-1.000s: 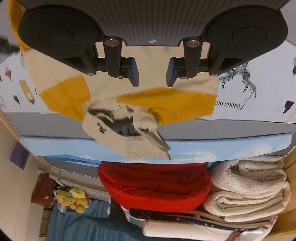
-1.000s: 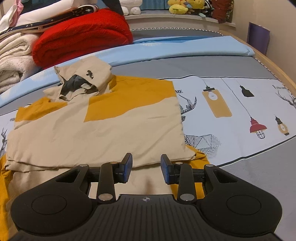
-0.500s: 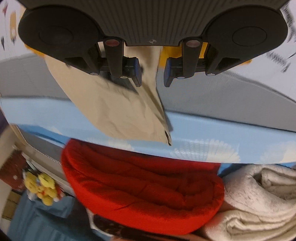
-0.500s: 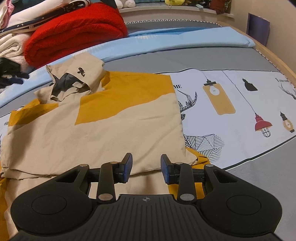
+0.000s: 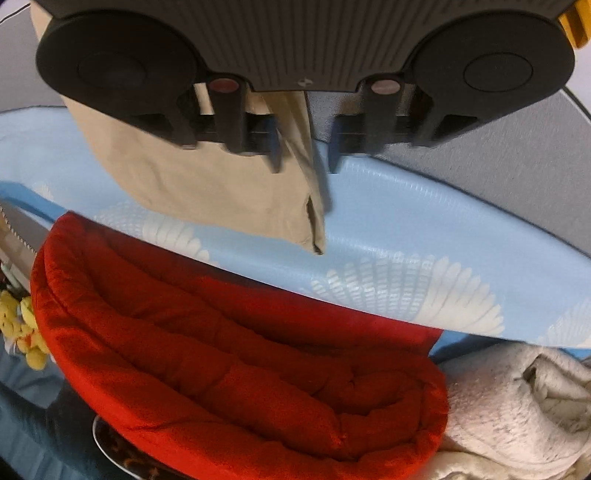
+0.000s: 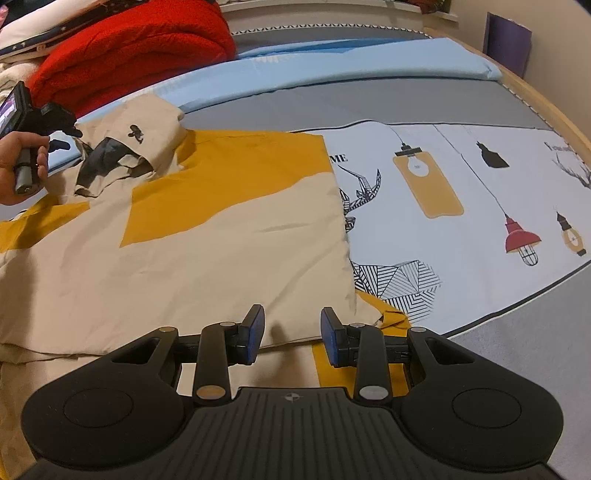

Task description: Fold large clothes

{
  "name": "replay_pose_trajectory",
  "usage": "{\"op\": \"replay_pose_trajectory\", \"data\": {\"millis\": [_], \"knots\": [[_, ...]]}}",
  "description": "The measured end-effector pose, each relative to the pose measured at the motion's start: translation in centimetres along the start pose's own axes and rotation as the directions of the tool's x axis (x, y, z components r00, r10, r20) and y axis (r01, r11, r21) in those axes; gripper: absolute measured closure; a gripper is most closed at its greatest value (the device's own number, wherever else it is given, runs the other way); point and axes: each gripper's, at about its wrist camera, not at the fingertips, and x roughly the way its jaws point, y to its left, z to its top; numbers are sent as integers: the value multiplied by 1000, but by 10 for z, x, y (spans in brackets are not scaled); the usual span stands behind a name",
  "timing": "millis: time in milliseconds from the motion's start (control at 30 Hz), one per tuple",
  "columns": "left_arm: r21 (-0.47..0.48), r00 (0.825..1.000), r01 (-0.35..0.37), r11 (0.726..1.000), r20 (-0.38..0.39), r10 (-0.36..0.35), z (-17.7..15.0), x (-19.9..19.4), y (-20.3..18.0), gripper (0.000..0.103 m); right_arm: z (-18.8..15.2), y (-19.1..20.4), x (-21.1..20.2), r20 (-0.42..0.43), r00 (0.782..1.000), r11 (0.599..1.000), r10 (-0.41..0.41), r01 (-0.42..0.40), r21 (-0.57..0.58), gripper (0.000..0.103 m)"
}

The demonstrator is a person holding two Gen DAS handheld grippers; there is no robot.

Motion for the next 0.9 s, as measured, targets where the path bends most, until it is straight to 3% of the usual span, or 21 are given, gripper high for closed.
{"op": "replay_pose_trajectory", "data": {"millis": [167, 300, 400, 500, 533, 600, 667, 700, 767, 833, 900], "knots": [[112, 998, 36, 993, 38, -41, 6, -37, -19, 102, 0, 1, -3, -1, 1000, 1000, 5, -5, -9, 68], [256, 984, 112, 960, 108, -143, 0, -113, -37, 102, 2, -3, -8, 1, 1000, 1000, -1, 1, 8, 68], [390, 947, 202, 899, 156, -280, -27, -192, -44, 102, 1, -1, -12, 4, 1000, 1000, 9, -10, 13, 68], [522, 895, 296, 800, 140, -423, -89, -279, -32, 102, 0, 0, -17, 10, 1000, 999, 24, -24, 21, 68], [555, 885, 313, 770, 123, -448, -113, -300, -24, 102, -1, 1, -19, 14, 1000, 999, 27, -28, 21, 68], [612, 882, 348, 710, 43, -470, -168, -330, 3, 102, -3, 3, -23, 20, 999, 999, 42, -42, 23, 68], [646, 913, 338, 684, -48, -406, -221, -341, 31, 101, -4, 3, -27, 27, 998, 998, 54, -55, 35, 68], [637, 927, 341, 692, -106, -359, -242, -341, 46, 101, -4, 3, -29, 33, 998, 997, 58, -59, 42, 68], [590, 946, 323, 740, -172, -275, -267, -344, 69, 100, -3, 1, -33, 51, 997, 996, 64, -67, 60, 68], [511, 965, 262, 819, -155, -212, -267, -355, 82, 98, -2, -1, -39, 70, 995, 993, 77, -82, 85, 68], [372, 967, 254, 893, -133, -219, -255, -364, 91, 95, -1, -2, -44, 93, 991, 989, 91, -101, 107, 68]]}}
